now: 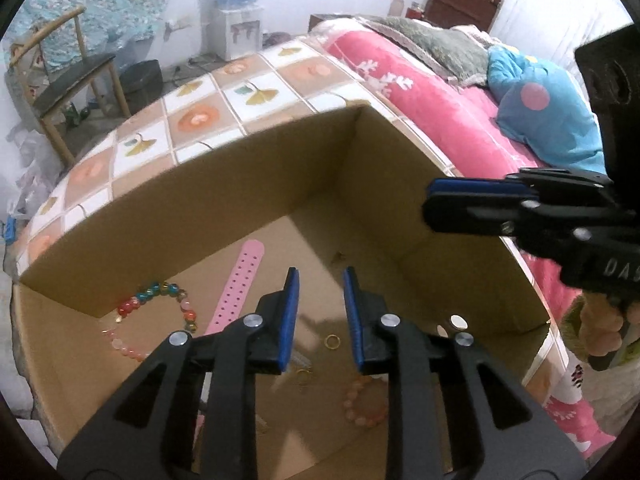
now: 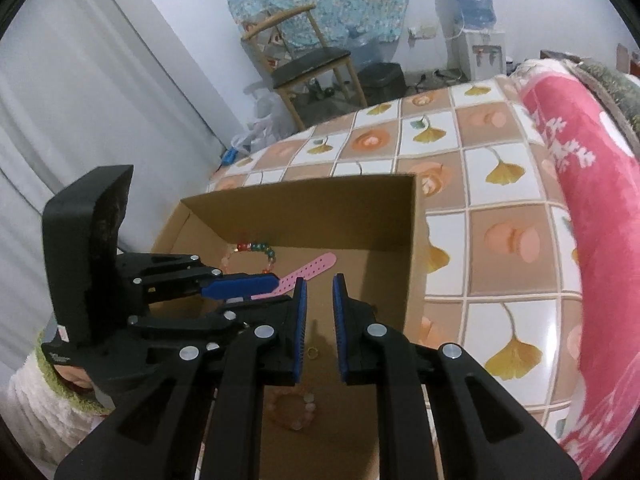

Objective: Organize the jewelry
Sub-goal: 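Open both tools to drop the gold pieces into the box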

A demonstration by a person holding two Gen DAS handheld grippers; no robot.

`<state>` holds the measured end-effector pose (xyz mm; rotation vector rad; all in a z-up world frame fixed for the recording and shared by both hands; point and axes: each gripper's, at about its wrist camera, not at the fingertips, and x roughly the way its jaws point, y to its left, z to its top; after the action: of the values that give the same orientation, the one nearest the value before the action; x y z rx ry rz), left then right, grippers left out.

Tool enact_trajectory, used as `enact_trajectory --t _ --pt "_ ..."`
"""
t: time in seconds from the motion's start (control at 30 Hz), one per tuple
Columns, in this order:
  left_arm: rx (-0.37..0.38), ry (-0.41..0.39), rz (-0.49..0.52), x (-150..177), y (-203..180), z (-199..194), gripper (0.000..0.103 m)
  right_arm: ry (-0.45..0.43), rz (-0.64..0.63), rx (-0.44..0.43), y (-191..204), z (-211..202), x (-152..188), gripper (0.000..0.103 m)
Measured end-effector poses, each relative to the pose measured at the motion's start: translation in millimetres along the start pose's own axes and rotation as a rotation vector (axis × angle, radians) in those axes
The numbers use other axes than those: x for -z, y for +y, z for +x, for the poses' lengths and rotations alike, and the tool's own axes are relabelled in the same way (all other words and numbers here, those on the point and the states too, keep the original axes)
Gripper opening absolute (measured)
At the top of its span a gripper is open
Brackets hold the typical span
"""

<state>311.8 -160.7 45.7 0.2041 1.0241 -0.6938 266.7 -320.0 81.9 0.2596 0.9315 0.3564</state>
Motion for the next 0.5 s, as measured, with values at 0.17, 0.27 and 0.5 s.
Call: enact_trajectory --t 0.17,0.27,0.5 --pt "-0.008 -0.080 -0.014 2 2 -34 0.032 -0.071 0.003 0.002 0 -37 4 0.029" --pt "-0.016 -0.133 -0.012 7 0 -62 0.044 -0.110 0.008 -0.006 3 -61 9 0.031" --pt "-0.093 -0.270 -0.052 51 -8 -134 0.077 -0.241 -0.027 -0.031 34 -126 43 0.061"
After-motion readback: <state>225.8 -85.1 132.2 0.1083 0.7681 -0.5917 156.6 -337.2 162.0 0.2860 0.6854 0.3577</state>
